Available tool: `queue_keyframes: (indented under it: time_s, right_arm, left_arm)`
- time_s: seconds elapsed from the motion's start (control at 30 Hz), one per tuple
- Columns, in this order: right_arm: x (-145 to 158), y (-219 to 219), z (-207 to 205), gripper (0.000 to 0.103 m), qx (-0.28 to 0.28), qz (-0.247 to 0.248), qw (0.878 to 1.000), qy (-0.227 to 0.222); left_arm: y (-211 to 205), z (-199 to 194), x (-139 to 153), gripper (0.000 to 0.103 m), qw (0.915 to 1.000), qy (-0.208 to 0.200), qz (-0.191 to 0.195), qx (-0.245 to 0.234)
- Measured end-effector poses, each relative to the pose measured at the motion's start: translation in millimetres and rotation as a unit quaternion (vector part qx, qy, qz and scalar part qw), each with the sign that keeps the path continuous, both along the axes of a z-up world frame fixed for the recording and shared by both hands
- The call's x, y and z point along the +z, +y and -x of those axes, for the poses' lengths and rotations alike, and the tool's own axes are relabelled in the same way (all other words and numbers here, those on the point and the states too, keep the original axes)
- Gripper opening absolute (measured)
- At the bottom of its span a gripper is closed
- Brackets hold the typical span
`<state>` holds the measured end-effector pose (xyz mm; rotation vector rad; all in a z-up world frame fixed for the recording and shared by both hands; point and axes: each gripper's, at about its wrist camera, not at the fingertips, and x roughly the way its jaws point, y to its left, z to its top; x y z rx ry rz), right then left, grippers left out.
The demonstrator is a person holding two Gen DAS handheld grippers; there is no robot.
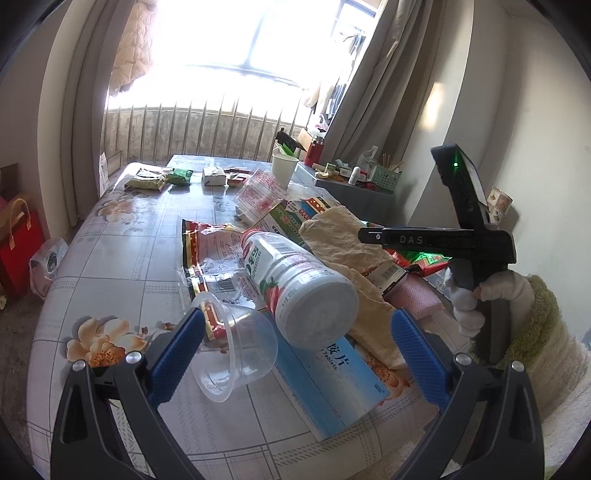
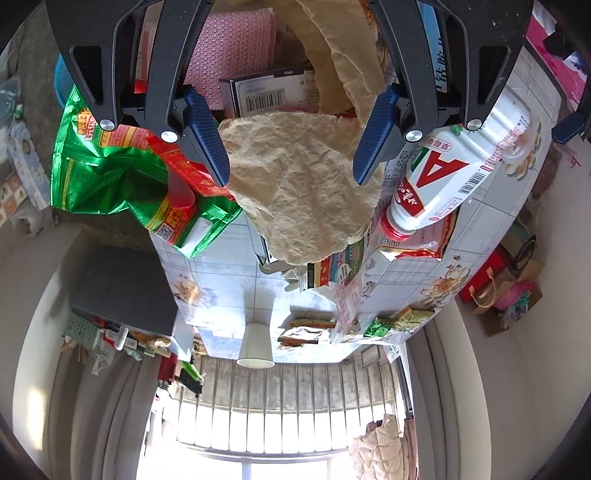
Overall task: Collect trash
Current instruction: 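Grasp the crumpled tan paper bag with the right gripper while the left tool approaches the clear cup, then lift the tan paper bag with the right gripper while the left gripper grasps the clear plastic cup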
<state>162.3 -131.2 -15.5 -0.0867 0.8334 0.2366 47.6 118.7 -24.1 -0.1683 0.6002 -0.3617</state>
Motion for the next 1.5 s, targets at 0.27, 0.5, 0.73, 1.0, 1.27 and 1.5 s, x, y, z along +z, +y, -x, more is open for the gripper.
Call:
queue_keyframes:
  time_s: [0.27,0.5,0.73,1.0,1.27,1.5]
  right_arm:
    - [-16.3,0.3,-10.4,0.006,-0.002,0.011,0.999,0.041]
    - [15.4,-12.7,15.6,0.002,-0.006,-0.009,1.0,-0.008]
    - [51.2,-41.2,68.5,0.002,-0.01,-0.031,0.996,-0.087]
    - [24.2,-65.2,112.4,0.002,-0.005,-0.054,0.998,-0.039]
    - [-48.1,-51.6,124.5,0.017,0.009,-0.075,0.994,0.076]
    - [-65.5,-40.7,110.7,0.047,0.032,-0.054,0.994,0.088]
  left_arm:
    - [-5.4,4.0,-3.1,0.099,0.9996,-0.005,-0.026,-0.011]
    - [-10.4,15.6,3.1,0.099,0.9993,-0.014,-0.035,-0.004]
    - [-24.5,28.4,8.1,0.099,0.9984,-0.023,-0.051,-0.012]
    - [-47.0,45.4,8.8,0.099,0.9968,-0.025,-0.066,-0.037]
    - [-56.0,50.8,10.8,0.099,0.9959,-0.02,-0.079,-0.038]
    - [-49.2,52.6,10.2,0.099,0.9961,-0.013,-0.085,-0.019]
